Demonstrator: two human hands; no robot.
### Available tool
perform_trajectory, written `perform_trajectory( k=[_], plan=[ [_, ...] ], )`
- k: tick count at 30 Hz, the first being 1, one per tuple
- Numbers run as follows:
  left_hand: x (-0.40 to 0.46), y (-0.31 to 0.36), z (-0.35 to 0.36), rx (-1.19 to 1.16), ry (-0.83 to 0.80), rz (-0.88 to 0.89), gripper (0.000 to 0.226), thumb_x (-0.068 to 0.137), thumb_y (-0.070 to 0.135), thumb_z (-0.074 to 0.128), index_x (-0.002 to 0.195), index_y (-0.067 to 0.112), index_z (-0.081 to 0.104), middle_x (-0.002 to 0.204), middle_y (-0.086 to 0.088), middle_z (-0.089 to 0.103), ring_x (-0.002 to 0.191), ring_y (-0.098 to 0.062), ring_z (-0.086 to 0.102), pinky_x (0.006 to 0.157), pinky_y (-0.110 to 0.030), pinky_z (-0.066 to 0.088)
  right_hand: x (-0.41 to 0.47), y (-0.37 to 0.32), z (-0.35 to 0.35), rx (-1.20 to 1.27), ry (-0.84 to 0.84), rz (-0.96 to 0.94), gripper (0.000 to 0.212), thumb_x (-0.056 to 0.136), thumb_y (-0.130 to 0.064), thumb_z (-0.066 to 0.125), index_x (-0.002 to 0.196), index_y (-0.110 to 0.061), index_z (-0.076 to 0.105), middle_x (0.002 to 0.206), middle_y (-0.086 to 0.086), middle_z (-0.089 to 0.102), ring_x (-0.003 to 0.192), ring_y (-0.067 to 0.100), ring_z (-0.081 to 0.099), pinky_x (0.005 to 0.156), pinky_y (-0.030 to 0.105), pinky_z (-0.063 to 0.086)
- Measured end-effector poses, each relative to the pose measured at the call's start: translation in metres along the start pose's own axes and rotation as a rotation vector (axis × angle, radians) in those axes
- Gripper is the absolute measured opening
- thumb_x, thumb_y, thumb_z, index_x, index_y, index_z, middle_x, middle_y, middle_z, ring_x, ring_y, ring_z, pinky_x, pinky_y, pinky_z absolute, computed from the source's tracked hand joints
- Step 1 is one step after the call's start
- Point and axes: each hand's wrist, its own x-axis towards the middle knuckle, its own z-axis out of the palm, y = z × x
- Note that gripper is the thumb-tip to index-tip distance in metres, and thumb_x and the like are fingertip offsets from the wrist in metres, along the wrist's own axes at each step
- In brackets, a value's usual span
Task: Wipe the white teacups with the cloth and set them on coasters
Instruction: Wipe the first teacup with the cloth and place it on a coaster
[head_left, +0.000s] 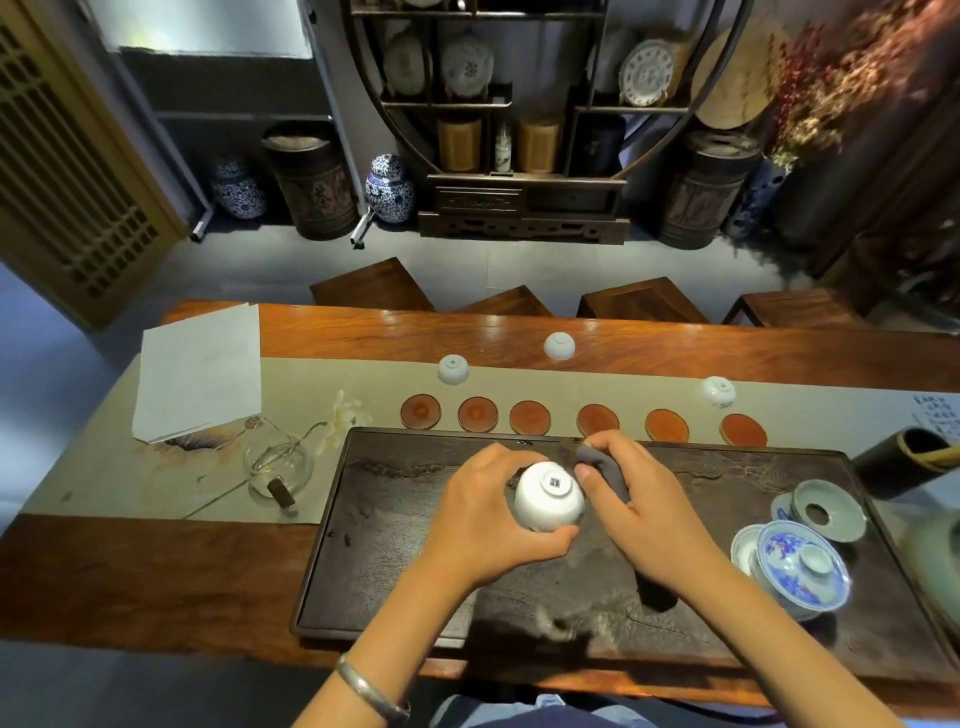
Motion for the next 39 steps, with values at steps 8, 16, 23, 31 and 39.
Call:
perform_trajectory(
  k=[8, 16, 23, 31, 39],
  plan=[
    [0.001, -0.002, -0.006, -0.031, 0.124, -0.004, 0.054, 0.061, 0.039, 0.080, 0.110, 0.023, 0.065, 0.101, 0.011, 0.063, 0.095, -0.001, 0.057, 0.080, -0.008, 0.042, -0.019, 0.016, 0.007, 0.147, -0.087, 0.158, 0.008, 0.091, -0.020, 0.057, 0.086, -0.026, 0.057, 0.081, -0.009, 0.060, 0.073, 0.004, 0.053, 0.066, 0.024, 0.039],
    [0.003, 0.004, -0.011, -0.034, -0.043, 0.089, 0.059, 0.063, 0.032, 0.083, 0.117, 0.023, 0.063, 0.111, 0.011, 0.063, 0.106, -0.003, 0.058, 0.091, -0.022, 0.046, 0.000, 0.012, -0.009, 0.174, 0.071, 0.105, 0.023, 0.087, -0.017, 0.063, 0.084, -0.039, 0.058, 0.094, -0.018, 0.063, 0.090, -0.007, 0.056, 0.074, 0.012, 0.041],
    [0.002, 0.012, -0.013, -0.028, -0.013, 0.101, 0.057, 0.061, 0.033, 0.085, 0.114, 0.024, 0.065, 0.108, 0.011, 0.065, 0.101, -0.003, 0.059, 0.087, -0.017, 0.046, 0.018, -0.003, -0.011, 0.235, -0.011, 0.070, 0.020, 0.088, -0.017, 0.062, 0.090, -0.036, 0.061, 0.100, -0.011, 0.065, 0.094, -0.005, 0.058, 0.075, 0.011, 0.041],
    [-0.003, 0.005, -0.014, -0.028, 0.156, -0.010, 0.054, 0.060, 0.029, 0.084, 0.110, 0.023, 0.066, 0.100, 0.008, 0.064, 0.094, -0.003, 0.058, 0.081, -0.009, 0.043, -0.010, 0.000, -0.002, 0.228, -0.112, 0.065, 0.015, 0.086, -0.017, 0.063, 0.080, -0.031, 0.064, 0.080, -0.012, 0.066, 0.079, 0.006, 0.060, 0.069, 0.020, 0.043],
    [0.004, 0.005, -0.027, -0.053, -0.149, 0.056, 0.059, 0.062, 0.036, 0.084, 0.117, 0.026, 0.064, 0.111, 0.014, 0.066, 0.106, 0.000, 0.058, 0.092, -0.015, 0.045, 0.008, 0.006, -0.027, 0.282, 0.040, 0.038, 0.028, 0.086, -0.006, 0.063, 0.080, -0.034, 0.064, 0.084, -0.022, 0.066, 0.077, -0.005, 0.058, 0.066, 0.005, 0.040]
  ],
)
